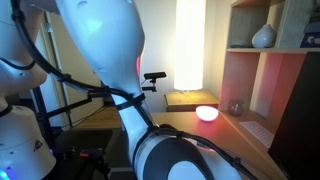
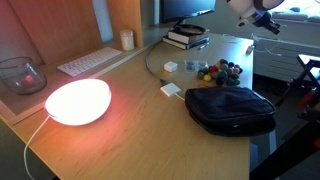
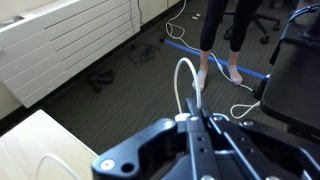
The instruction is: Put the charger cable, head and the plastic object onto the floor.
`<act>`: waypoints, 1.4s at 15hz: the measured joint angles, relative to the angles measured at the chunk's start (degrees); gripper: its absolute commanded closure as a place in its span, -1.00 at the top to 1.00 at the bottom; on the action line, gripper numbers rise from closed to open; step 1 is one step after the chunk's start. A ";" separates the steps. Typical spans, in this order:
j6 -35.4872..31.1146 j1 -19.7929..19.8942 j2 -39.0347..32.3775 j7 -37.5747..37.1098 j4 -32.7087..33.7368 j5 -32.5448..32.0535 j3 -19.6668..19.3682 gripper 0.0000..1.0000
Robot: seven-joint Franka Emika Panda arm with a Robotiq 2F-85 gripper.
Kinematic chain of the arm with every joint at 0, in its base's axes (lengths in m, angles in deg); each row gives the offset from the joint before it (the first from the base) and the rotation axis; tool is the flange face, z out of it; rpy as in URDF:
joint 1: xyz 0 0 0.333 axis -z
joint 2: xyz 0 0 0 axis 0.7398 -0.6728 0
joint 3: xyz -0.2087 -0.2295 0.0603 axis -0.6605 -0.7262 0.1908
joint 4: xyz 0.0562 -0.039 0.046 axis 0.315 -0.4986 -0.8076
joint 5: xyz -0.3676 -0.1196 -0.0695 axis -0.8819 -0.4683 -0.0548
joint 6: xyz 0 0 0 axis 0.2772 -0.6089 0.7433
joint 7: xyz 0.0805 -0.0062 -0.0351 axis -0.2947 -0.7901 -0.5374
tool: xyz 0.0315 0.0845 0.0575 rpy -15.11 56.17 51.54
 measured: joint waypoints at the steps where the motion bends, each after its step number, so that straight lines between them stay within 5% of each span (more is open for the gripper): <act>1: 1.16 0.03 -0.31 -0.20 0.17 -0.90 0.00 -0.95; 6: 6.79 0.40 -1.73 -0.34 1.20 -3.61 0.11 -0.97; 7: 7.44 0.51 -1.96 -0.35 1.39 -3.93 0.16 -0.43; 10: 8.78 0.57 -2.51 -0.72 2.04 -4.44 0.32 -0.14; 17: 9.46 0.61 -3.03 -2.05 2.98 -4.78 0.87 0.92; 21: 9.48 0.60 -3.16 -3.21 3.63 -5.16 1.01 1.00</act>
